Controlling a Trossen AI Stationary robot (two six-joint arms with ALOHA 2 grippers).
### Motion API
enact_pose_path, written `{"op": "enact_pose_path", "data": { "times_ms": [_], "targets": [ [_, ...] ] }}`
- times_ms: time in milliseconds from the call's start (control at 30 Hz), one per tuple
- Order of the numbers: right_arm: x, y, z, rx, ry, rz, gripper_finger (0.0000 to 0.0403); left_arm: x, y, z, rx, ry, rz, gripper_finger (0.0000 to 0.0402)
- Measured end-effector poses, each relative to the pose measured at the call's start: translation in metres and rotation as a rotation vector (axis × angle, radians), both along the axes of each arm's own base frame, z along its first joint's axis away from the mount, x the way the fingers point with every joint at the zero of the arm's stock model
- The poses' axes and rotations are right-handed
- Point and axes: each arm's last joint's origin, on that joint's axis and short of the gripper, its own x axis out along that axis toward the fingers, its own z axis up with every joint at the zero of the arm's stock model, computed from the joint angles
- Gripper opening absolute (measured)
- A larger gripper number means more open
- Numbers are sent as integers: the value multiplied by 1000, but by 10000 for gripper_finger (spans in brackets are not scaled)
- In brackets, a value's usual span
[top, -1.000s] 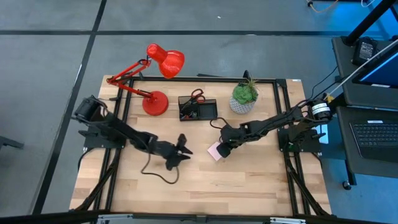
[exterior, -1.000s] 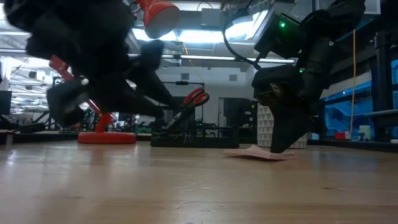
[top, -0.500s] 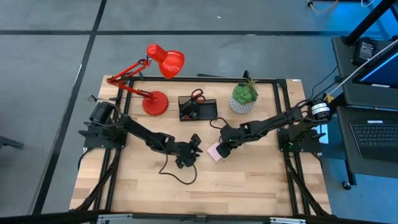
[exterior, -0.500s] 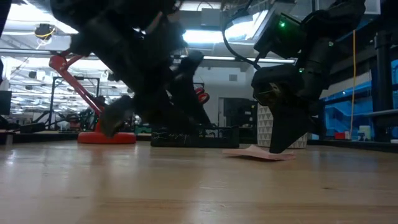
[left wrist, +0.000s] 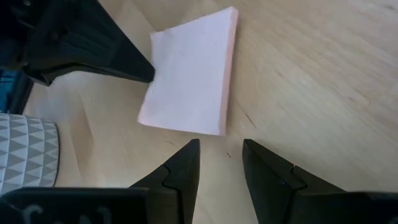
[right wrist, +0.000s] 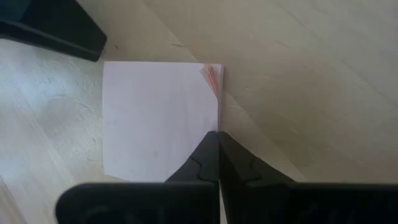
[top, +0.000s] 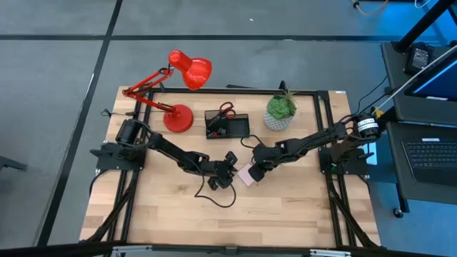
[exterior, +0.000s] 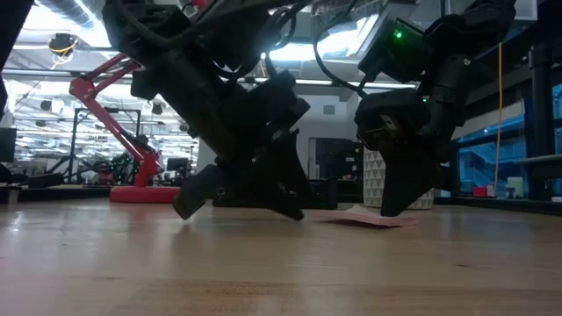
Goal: Pick and place office supplies into organizer
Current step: Put the sticky note into the desk organizer
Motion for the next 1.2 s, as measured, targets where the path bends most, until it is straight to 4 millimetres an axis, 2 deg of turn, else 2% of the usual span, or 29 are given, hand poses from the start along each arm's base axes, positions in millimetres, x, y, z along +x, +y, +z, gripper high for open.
{"op": "enact_pose_path", "data": {
  "times_ms": [233, 600, 1200],
  "targets": [
    [1, 0, 0, 5, -17, -1, 2, 0, 0, 0, -2, -4, -2, 116],
    [3, 1, 1, 6, -34, -3, 2, 14, -3, -5, -11, -26, -7, 116],
    [4, 0, 1, 3, -44, -5, 2, 17, -2, -2, 41, -64, 54, 116]
  ]
}}
